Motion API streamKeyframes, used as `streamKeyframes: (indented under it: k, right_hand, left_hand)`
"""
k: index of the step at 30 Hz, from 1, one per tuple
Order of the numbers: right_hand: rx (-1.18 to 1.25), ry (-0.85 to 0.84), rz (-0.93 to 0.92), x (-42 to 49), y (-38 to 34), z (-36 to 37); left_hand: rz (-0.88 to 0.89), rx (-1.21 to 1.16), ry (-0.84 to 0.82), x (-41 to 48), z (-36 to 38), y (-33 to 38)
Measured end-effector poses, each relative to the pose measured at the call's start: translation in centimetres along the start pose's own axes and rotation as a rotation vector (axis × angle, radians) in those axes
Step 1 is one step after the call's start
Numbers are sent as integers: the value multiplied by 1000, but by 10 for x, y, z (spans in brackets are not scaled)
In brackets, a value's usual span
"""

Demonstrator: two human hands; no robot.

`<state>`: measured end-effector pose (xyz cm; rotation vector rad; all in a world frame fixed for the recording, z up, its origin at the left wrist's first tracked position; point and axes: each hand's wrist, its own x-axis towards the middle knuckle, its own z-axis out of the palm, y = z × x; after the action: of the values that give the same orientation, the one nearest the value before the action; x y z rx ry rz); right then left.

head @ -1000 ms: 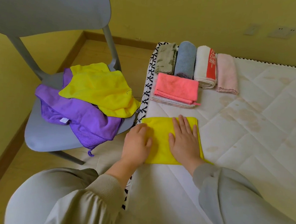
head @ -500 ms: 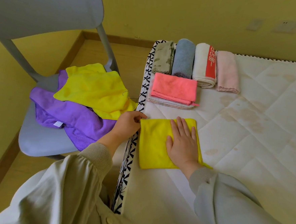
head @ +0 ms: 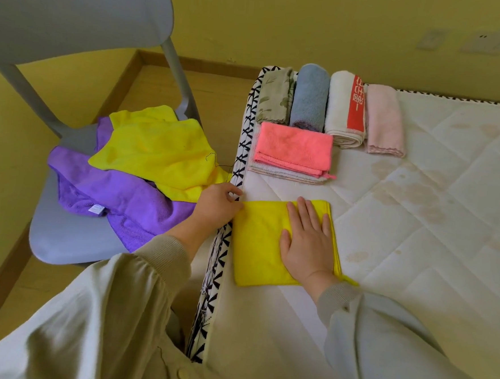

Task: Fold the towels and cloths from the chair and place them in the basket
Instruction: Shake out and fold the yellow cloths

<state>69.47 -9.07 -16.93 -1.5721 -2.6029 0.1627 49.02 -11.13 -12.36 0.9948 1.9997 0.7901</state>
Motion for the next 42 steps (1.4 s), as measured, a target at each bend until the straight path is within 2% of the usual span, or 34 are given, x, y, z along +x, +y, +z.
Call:
streamKeyframes:
  k: [2, 3, 5, 6, 8, 9, 11, 14, 19, 24, 26, 30, 33, 35, 39, 42]
  right_hand:
    - [-6, -18, -5, 0, 0, 0]
    - [-10, -29, -4, 0, 0, 0]
    - [-16, -32, 8, 1, -2, -1]
    - [-20, -28, 13, 1, -3, -2]
    - [-37, -27, 20, 2, -2, -1]
    - [-48, -35, 20, 2, -1, -1]
    - [-65, -41, 20, 2, -2, -1]
    - [-77, -31, 10, 2, 0, 0]
    - [-85, -40, 6, 1, 7, -1]
    - [-25, -63, 241, 2, 44, -9]
    - [-9, -78, 281, 0, 60, -14]
    - [59, 19, 284, -3, 60, -26]
    - [117, -85, 398, -1, 51, -40]
    - [137, -206, 426, -2, 48, -46]
    - [456, -222, 446, -2, 53, -61]
    - [513, -225, 364, 14, 58, -92]
  left_hand:
    - [20, 137, 111, -4, 8, -1]
    - [67, 237, 219, -6, 12, 0]
    - [346, 528, 431, -10, 21, 0]
    - [505, 633, 482, -13, 29, 1]
    - [669, 703, 373, -25, 48, 1]
    - [688, 711, 287, -33, 57, -2]
    - [629, 752, 125, -44, 66, -16]
    - [488, 830, -13, -47, 68, -32]
    - [429, 876, -27, -46, 67, -29]
    - [397, 855, -40, -48, 63, -28]
    - [379, 888, -74, -47, 61, -23]
    - [363, 933, -113, -41, 51, -4]
    - [291, 883, -53, -26, 39, 14]
    - [183, 767, -113, -17, 31, 27]
    - [130, 640, -238, -18, 13, 42]
    - [61, 439, -342, -29, -1, 44]
